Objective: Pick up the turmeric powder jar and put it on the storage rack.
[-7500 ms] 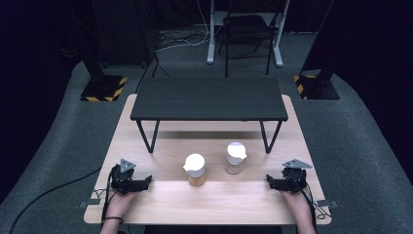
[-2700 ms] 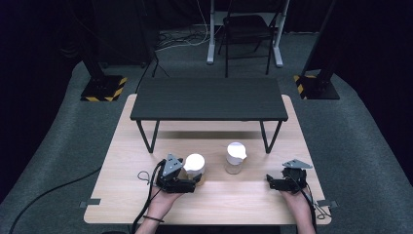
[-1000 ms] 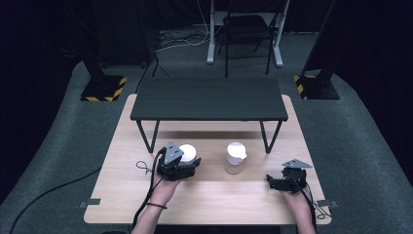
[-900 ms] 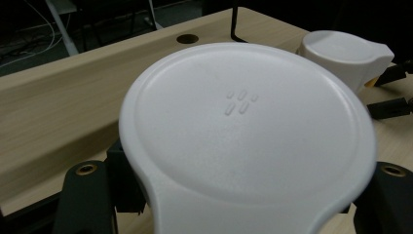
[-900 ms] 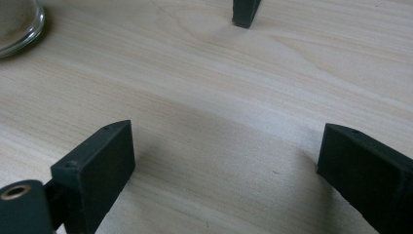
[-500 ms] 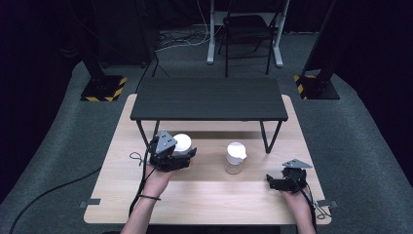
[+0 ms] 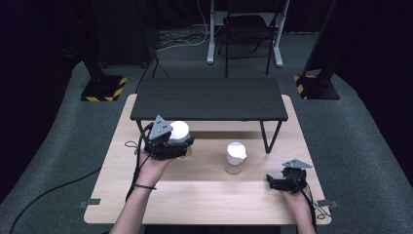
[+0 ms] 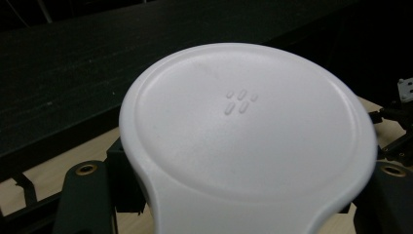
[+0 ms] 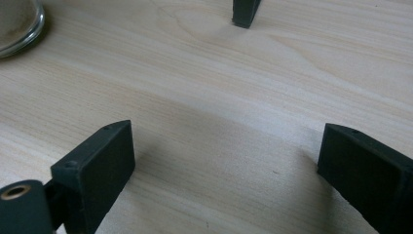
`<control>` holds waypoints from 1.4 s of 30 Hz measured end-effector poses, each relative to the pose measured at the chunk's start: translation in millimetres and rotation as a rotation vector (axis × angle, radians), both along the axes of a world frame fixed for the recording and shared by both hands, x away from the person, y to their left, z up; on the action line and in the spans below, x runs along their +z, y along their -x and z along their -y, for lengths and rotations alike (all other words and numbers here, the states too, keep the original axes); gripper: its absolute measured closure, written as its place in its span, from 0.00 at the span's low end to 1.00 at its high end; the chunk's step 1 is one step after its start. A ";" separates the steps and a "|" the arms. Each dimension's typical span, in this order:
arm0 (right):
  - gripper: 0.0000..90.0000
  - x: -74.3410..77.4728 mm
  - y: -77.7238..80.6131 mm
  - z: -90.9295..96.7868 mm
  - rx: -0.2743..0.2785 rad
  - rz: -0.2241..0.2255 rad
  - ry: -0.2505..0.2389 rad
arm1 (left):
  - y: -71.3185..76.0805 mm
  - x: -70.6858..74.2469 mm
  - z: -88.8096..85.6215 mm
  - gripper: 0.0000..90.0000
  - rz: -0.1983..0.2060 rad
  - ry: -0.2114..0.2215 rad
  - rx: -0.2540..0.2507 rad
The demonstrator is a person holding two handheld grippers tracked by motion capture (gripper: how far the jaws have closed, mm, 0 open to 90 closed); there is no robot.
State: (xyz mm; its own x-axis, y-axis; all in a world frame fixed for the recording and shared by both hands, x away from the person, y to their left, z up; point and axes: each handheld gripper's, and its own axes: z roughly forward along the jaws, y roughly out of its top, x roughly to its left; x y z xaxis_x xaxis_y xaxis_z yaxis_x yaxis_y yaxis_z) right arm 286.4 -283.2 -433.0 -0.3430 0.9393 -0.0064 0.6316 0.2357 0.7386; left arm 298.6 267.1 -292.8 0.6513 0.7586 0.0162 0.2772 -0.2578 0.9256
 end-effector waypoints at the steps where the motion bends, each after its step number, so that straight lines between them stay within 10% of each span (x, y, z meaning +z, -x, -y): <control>1: 0.06 0.0 0.0 0.0 0.000 0.000 0.000 | -0.8 2.6 0.1 0.33 0.003 0.000 -0.001; 42: 0.06 0.0 0.2 -0.3 -0.002 0.000 0.000 | -42.1 72.8 8.0 0.33 0.029 -0.015 -0.006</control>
